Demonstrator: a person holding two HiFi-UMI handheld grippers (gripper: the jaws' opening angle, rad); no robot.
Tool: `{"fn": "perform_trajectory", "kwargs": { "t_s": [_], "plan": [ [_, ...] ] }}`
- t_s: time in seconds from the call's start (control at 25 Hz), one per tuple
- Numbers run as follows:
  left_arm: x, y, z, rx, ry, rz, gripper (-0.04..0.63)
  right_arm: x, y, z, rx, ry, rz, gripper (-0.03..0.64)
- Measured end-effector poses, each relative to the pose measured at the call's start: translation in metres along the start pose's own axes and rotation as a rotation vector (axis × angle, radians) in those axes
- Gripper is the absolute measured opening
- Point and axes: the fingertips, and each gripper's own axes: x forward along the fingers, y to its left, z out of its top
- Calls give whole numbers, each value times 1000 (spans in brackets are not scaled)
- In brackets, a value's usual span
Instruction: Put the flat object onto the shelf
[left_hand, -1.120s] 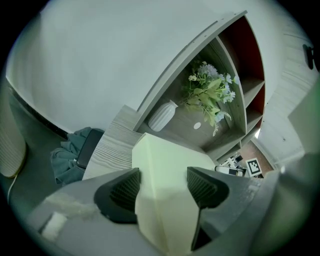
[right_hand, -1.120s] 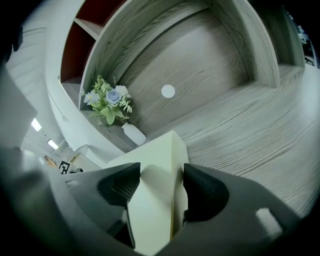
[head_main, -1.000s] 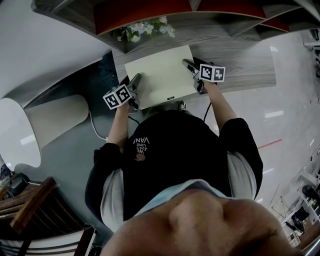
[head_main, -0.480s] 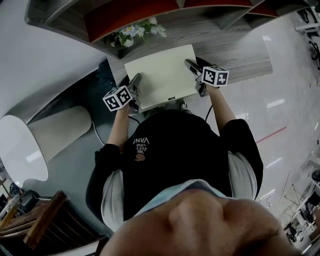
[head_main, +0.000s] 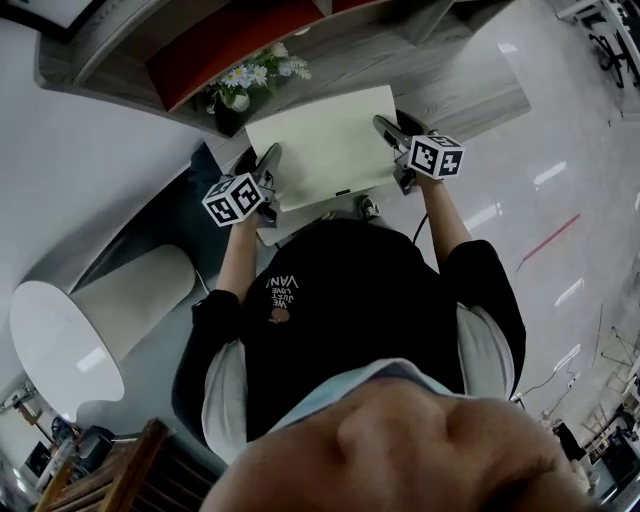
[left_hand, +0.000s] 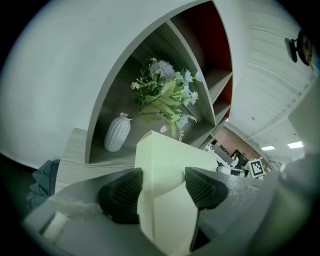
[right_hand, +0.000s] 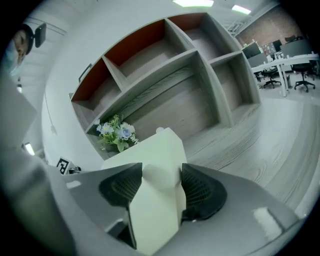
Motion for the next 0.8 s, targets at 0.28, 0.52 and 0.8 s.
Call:
{"fn": "perform_trajectory", "kwargs": {
  "t_s": [0.28,0.52,0.8],
  "plan": [
    [5,-22,25,86,-18,-89,272,-31,8,13,-36,-114,-75,227],
    [6,-42,45,120,-52,-161,270,-55,18,31,-49,-209,-114,224],
    [12,-66,62,162,-83,-215,268,-75,19,53,-73,-284,-124,221]
  ]
}}
